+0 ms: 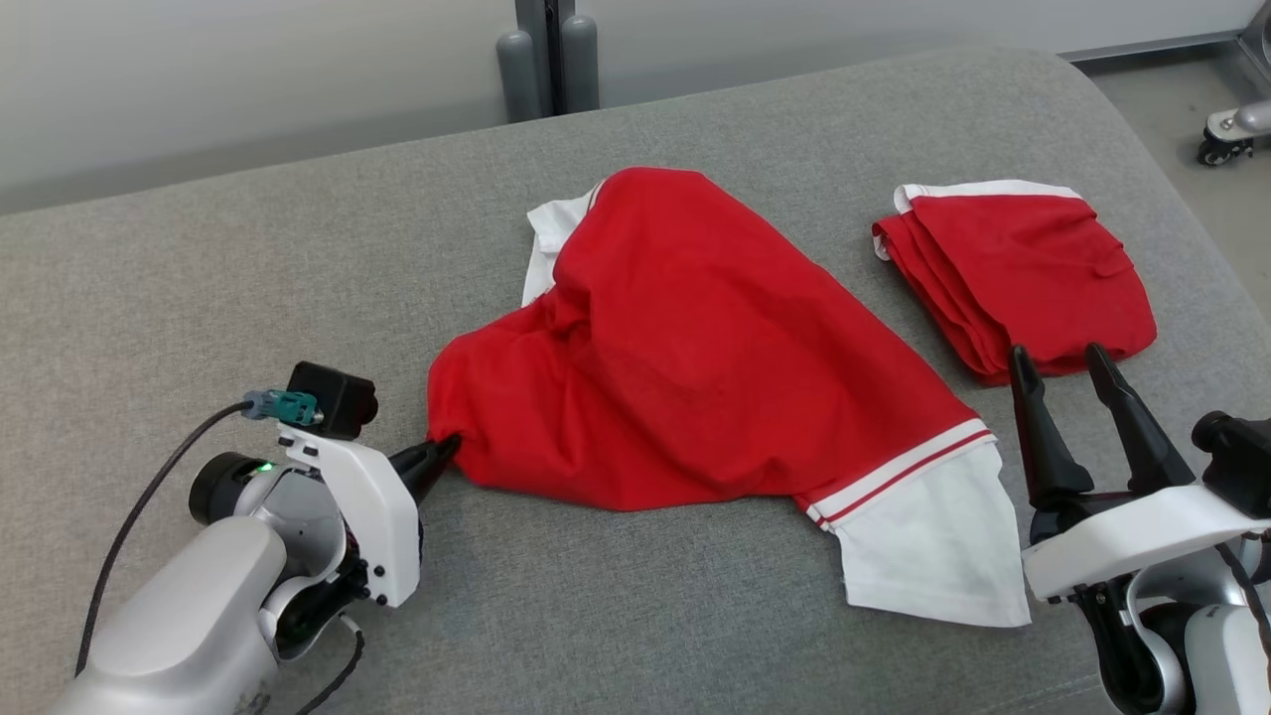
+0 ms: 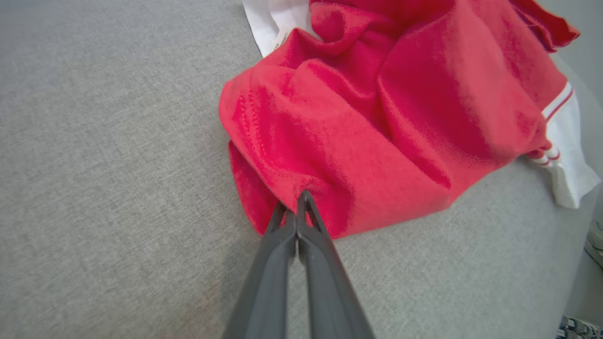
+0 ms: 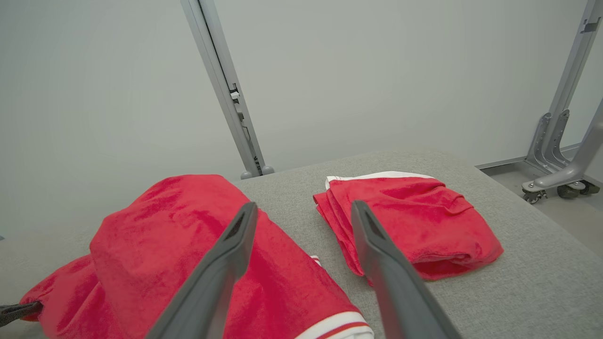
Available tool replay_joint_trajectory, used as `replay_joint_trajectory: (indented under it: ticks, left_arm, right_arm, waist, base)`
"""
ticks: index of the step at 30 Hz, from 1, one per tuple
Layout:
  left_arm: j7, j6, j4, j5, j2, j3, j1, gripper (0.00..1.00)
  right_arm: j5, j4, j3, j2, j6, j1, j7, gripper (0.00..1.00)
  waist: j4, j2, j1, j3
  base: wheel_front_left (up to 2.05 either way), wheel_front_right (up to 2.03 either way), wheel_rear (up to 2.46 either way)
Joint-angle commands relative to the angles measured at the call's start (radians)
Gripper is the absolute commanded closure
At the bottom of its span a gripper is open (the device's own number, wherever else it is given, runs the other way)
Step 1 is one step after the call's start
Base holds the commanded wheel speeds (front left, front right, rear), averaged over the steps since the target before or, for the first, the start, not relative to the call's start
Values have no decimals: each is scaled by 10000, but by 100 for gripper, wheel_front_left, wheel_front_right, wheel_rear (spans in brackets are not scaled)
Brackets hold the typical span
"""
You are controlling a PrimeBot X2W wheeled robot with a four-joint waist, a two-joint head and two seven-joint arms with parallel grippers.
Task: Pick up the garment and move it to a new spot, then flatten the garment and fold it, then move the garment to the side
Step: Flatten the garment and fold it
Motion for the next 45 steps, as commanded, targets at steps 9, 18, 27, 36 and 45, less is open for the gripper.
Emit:
replay_joint_trajectory:
  ticks: [9,18,27,36,45]
  left_arm:
    - [257,192,-2718,-1891,796,938,143,100]
    - [1793,989,-5715,-3639,1857,1825,235,100]
    - [3225,1401,-3644,-4498,2380,2568,-1509,100]
    - [2774,694,7,-4220,2223,2771,-2576,42]
    - [2577,7,409,-4214,2187,2522,-2865,0]
  right_arm:
    - [-3,110,-141,-28,1,269,56,0]
    - [22,6,-64,-24,1,145,182,0]
    - [274,439,960,-28,1,-825,-372,0]
    - [940,1779,2203,-26,1,-1529,-1524,0]
    - [660,2350,1771,-32,1,-1491,-1638,0]
  waist:
    - [214,-1,0,-450]
    - [324,-1,0,-488]
    - [-766,-1,0,636]
    - [-1834,-1,0,1381]
    - [-1174,-1,0,844]
  base:
    - [0,0,0]
    - [0,0,0]
    - [0,0,0]
    - [0,0,0]
    - [0,0,0]
